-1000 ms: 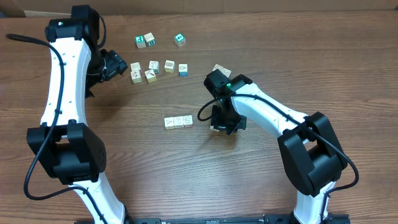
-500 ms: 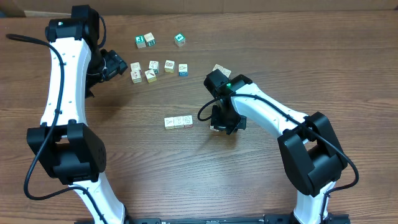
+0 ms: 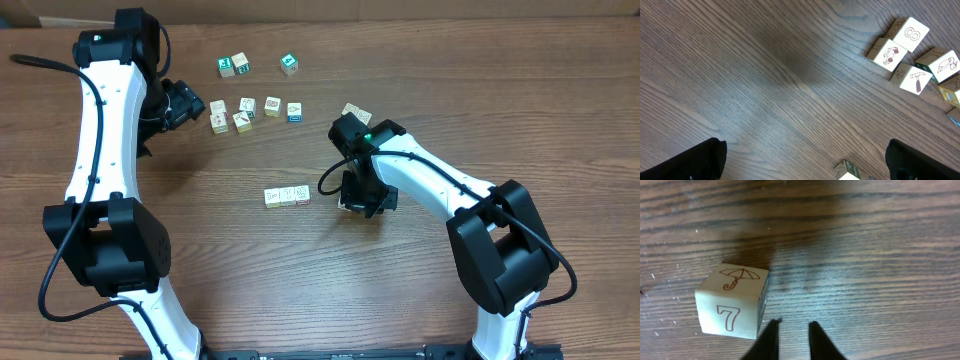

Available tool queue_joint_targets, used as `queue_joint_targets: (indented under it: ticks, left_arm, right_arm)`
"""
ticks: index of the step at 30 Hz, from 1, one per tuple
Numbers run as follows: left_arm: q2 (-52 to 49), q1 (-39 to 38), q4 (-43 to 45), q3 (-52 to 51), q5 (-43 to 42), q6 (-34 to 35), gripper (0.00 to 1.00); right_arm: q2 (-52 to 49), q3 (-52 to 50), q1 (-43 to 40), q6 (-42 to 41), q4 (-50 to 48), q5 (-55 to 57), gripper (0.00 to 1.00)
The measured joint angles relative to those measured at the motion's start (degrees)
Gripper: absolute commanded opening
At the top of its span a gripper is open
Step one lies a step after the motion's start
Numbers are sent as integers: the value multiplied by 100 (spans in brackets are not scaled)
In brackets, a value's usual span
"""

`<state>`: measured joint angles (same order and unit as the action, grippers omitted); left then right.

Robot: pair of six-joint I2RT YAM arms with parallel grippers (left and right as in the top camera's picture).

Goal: Form a horizontal line

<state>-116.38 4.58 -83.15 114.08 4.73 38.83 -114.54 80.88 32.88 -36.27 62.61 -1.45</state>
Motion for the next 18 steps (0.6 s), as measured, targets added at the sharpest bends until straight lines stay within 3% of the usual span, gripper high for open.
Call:
queue_joint_targets:
  ticks: [18]
  left_arm:
    - [0,0,0,0,0,-2,100]
  right_arm:
    - [0,0,15,-181,160,-4,12]
